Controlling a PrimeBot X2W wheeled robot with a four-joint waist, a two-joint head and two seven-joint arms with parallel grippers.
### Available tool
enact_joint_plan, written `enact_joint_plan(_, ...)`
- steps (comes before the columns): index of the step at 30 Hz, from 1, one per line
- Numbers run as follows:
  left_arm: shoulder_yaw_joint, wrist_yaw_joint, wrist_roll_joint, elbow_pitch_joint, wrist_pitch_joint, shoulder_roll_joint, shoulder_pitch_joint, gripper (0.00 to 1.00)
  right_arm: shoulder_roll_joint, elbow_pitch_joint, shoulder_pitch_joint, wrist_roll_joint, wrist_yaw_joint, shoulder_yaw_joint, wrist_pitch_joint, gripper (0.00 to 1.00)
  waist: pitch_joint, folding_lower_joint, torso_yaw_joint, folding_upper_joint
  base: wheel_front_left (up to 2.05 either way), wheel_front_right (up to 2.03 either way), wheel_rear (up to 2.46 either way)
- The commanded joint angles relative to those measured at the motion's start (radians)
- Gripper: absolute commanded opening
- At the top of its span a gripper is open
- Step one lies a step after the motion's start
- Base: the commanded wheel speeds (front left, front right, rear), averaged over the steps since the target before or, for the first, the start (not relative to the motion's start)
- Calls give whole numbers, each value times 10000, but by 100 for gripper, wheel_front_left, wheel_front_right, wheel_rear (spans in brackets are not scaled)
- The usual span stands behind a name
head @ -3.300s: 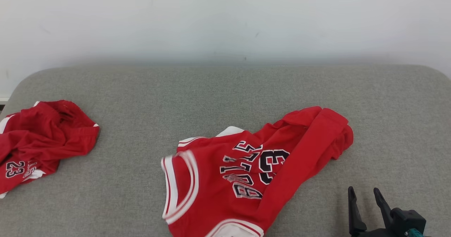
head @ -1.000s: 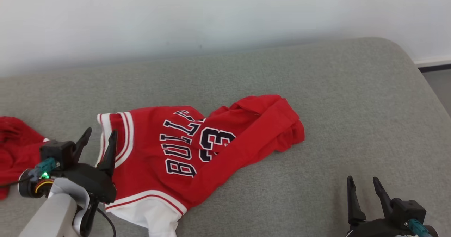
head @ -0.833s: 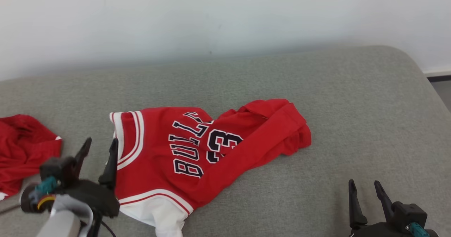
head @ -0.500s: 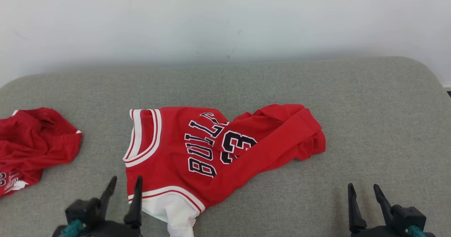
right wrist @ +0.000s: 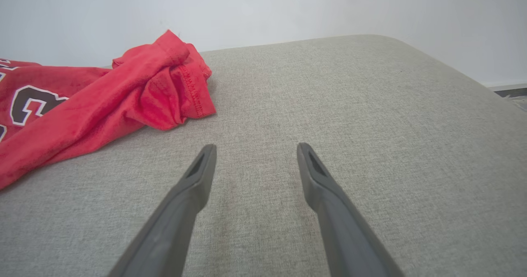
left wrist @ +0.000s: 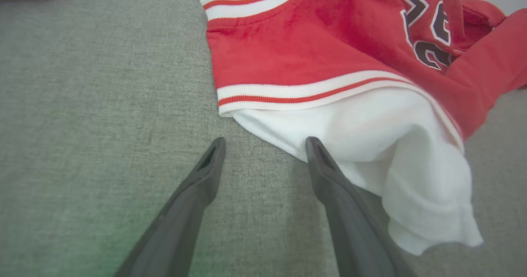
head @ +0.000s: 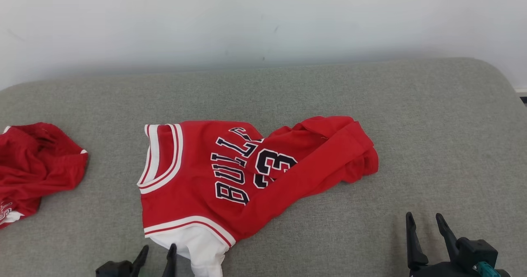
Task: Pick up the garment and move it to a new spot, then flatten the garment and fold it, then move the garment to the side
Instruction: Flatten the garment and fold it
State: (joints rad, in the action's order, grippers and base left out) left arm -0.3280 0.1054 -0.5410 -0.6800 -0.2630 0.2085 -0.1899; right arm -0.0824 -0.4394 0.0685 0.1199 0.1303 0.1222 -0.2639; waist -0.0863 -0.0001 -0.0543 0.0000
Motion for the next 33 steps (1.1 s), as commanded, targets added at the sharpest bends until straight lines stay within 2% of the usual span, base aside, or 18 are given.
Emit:
enact_joint_plan(1, -60, 25, 18, -119, -24, -74, -157, 100, -30, -6, 91, -1, 14, 6, -4, 100, -48, 1, -53, 0, 0, 0, 0)
enact_joint_plan(5, -132, 124, -76, -494, -17, -263, -405, 100, -35, 0, 95, 0, 14, 35, -4, 100, -106, 1, -114, 0, 0, 0, 0)
enact_joint_plan(6, -120, 165, -167, -588, -15, -347, -465, 93, -33, -3, 91, -5, 14, 44, -4, 100, -110, 1, -122, 0, 0, 0, 0)
enact_joint_plan(7, -172, 203, -193, -683, -15, -371, -525, 64, -29, -5, 86, -13, 14, 50, -4, 100, -107, 1, -129, 0, 0, 0, 0)
enact_joint_plan(8, -242, 221, -131, -718, 8, -339, -584, 18, -23, -10, 77, -22, 14, 58, -4, 100, -100, 1, -131, 0, 0, 0, 0)
enact_joint_plan(9, -268, 202, -91, -724, 6, -332, -621, 0, -13, -15, 61, -31, 14, 67, -4, 100, -86, 1, -129, 0, 0, 0, 0)
enact_joint_plan(14, -93, 211, 295, 44, -28, -210, -542, 0, 43, -2, -114, -55, 13, 162, -4, 100, 96, 1, -18, 0, 0, 0, 0)
enact_joint_plan(20, -95, -147, 784, 1941, 50, 44, 229, 0, 107, 7, -324, -5, 14, 227, -4, 100, 321, 1, 326, 0, 0, 0, 0)
enact_joint_plan(25, -174, -680, 847, 4195, 1139, 527, 1228, 0, 151, 46, -389, -24, 14, 263, -4, 100, 339, 1, 608, 0, 0, 0, 0)
enact_joint_plan(29, -268, -1284, 899, 6111, 2281, 793, 2006, 0, 164, 26, -400, -25, 14, 291, -4, 100, 350, 1, 738, 0, 0, 0, 0)
enact_joint_plan(33, -294, -1557, 749, 7065, 2872, 891, 2460, 0, 174, -12, -365, -33, 14, 255, -4, 100, 361, 1, 758, 0, 0, 0, 0)
